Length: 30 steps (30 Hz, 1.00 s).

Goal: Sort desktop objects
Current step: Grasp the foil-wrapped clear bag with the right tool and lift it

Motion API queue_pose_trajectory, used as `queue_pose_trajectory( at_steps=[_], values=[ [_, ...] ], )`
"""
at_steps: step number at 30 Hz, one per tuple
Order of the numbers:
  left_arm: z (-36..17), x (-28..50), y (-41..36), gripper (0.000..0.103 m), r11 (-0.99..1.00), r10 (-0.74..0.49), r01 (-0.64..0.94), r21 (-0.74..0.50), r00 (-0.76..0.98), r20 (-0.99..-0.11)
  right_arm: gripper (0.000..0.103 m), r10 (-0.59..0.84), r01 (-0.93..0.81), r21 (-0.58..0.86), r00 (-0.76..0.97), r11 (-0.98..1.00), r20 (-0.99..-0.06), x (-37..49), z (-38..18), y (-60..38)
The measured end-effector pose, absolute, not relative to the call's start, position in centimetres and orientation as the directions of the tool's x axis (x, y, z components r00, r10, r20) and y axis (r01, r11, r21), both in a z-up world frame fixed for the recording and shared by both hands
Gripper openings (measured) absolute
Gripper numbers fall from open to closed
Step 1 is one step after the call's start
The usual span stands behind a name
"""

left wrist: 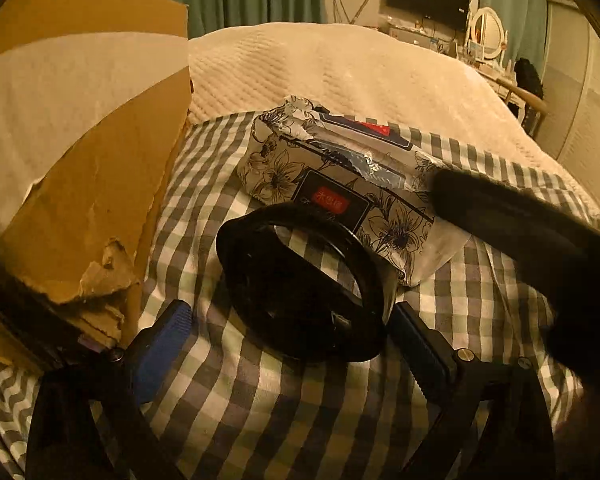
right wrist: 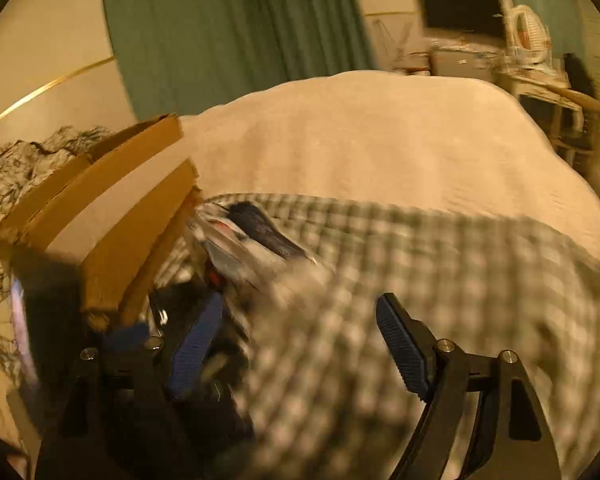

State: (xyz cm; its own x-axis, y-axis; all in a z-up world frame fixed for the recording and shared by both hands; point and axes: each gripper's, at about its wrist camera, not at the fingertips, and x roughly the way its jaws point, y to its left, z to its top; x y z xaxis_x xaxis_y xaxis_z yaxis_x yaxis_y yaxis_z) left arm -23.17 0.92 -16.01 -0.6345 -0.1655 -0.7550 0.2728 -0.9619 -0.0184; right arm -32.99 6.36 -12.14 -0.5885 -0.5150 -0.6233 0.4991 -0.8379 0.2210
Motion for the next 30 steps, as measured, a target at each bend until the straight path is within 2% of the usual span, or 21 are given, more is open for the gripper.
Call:
queue_pose_trajectory(
  at_steps=[1,3,4,5,6,8,9,10,11,15,18,22,24,25,26,28,30],
  values=[
    [-16.0,-23.1,0.9,0.1,-0.962,-0.159,0.271,-0.026,-0.637,-0.754,0.075,-0.507,0.504,0.221,-0.547,-0.835,-0.666,-34.3,-12.9,5.2],
    [-16.2,-22.7,0.5,0.098,-0.963,-0.137,0.266,-0.052,-0.644,-0.752,0.048,-0.489,0.527,0.201,-0.494,-0.826,-0.719,-35.6,-14.1,3.4],
    [-16.1,-22.5,0.3,0.092,-0.961,-0.127,0.269,-0.07,-0.65,-0.749,0.035,-0.458,0.525,0.159,-0.507,-0.836,-0.73,-35.4,-14.1,3.0],
    [-16.1,-22.2,-0.1,0.086,-0.957,-0.115,0.274,-0.096,-0.659,-0.743,0.029,-0.434,0.505,0.136,-0.538,-0.852,-0.723,-34.7,-13.8,3.3],
    [-16.0,-21.8,-0.3,0.082,-0.954,-0.105,0.278,-0.116,-0.668,-0.737,0.028,-0.418,0.482,0.129,-0.559,-0.866,-0.716,-34.0,-13.4,3.7],
    [-15.9,-21.2,-1.3,0.059,-0.941,-0.075,0.29,-0.176,-0.686,-0.724,0.027,-0.361,0.442,0.079,-0.604,-0.894,-0.711,-31.7,-12.7,5.2],
    [-15.9,-21.0,-1.6,0.051,-0.938,-0.06,0.287,-0.195,-0.689,-0.722,0.027,-0.343,0.428,0.064,-0.616,-0.902,-0.709,-30.6,-12.5,6.0],
    [-15.8,-20.7,-1.9,0.028,-0.935,-0.031,0.272,-0.226,-0.699,-0.715,0.026,-0.317,0.406,0.05,-0.625,-0.912,-0.713,-29.5,-12.3,7.1],
    [-15.7,-20.4,-2.2,0.02,-0.936,-0.007,0.255,-0.243,-0.704,-0.71,0.026,-0.283,0.379,0.032,-0.629,-0.925,-0.724,-28.2,-12.2,8.3],
    [-14.8,-18.3,-2.2,0.006,-0.943,0.054,0.195,-0.27,-0.71,-0.702,0.026,-0.256,0.33,0.048,-0.622,-0.943,-0.74,-24.0,-11.2,12.3],
    [-13.7,-16.7,-2.6,0.006,-0.938,0.085,0.17,-0.303,-0.734,-0.674,0.026,-0.212,0.353,-0.019,-0.604,-0.935,-0.768,-21.3,-10.3,13.3],
    [-11.8,-15.3,-1.5,0.006,-0.964,0.086,0.102,-0.245,-0.752,-0.653,0.026,-0.194,0.368,-0.048,-0.591,-0.929,-0.783,-18.2,-9.0,14.9],
    [-11.2,-15.3,-0.7,0.01,-0.978,0.042,0.103,-0.179,-0.751,-0.659,0.026,-0.197,0.354,-0.037,-0.602,-0.935,-0.774,-17.9,-8.5,15.5],
    [-11.2,-15.5,-0.4,0.025,-0.982,0.019,0.112,-0.155,-0.749,-0.663,0.026,-0.199,0.349,-0.032,-0.604,-0.937,-0.772,-17.9,-8.4,15.6],
    [-11.2,-16.0,-0.2,0.056,-0.983,0.005,0.121,-0.141,-0.742,-0.67,0.026,-0.199,0.346,-0.03,-0.607,-0.938,-0.769,-18.1,-8.3,15.4],
    [-11.2,-16.5,0.1,0.082,-0.973,-0.052,0.187,-0.136,-0.751,-0.658,0.026,-0.209,0.341,-0.019,-0.619,-0.94,-0.757,-18.2,-8.3,15.4],
    [-11.3,-17.4,0.2,0.082,-0.96,-0.066,0.223,-0.171,-0.769,-0.636,0.026,-0.226,0.342,0.001,-0.619,-0.94,-0.752,-18.4,-8.5,14.9]
  ],
)
